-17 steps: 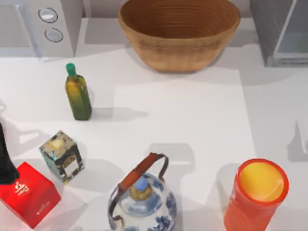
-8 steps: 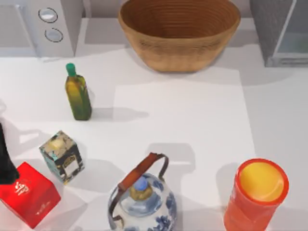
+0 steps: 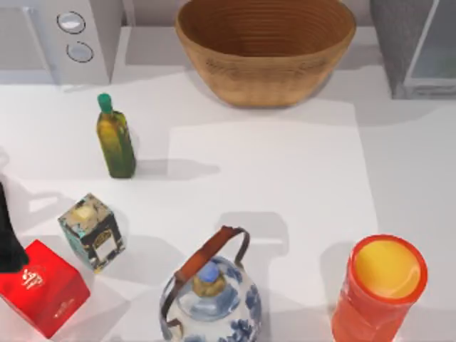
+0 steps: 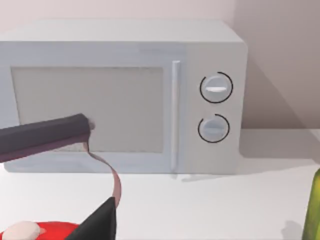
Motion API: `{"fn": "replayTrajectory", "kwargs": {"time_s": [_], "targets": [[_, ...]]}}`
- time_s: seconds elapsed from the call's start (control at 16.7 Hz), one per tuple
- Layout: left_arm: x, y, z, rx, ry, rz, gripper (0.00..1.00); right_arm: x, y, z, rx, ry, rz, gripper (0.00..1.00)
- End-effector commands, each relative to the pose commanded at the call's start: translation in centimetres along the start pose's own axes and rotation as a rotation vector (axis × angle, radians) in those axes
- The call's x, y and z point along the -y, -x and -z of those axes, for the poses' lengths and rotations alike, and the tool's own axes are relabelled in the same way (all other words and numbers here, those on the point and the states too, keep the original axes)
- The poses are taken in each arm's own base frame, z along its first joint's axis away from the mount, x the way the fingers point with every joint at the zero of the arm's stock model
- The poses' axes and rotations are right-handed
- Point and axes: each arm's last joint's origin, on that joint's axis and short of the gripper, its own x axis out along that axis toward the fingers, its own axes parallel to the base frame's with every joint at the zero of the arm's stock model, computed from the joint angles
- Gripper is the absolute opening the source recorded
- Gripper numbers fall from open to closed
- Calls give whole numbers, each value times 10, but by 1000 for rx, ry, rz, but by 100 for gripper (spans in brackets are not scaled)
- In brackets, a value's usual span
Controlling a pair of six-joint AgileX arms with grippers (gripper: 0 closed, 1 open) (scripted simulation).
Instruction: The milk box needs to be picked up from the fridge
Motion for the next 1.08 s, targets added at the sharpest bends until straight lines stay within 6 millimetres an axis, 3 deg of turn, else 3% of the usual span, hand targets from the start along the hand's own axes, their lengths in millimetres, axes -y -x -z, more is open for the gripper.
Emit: {"fn": "replayTrajectory", "kwargs": {"time_s": [0.36,0.48,0.66,0.84,1.08], "targets": [[0,0,0,0,0,0,100,-1,0,1,-3,-2,-3,100],[0,0,0,0,0,0,100,0,-10,3,-11,-5,-2,100],[0,0,0,0,0,0,100,3,-45,5,-15,-6,2,100],[0,0,0,0,0,0,100,2,-102,-2,14,6,6,100],[0,0,0,0,0,0,100,-16,-162,-7,13,2,9,100]]}}
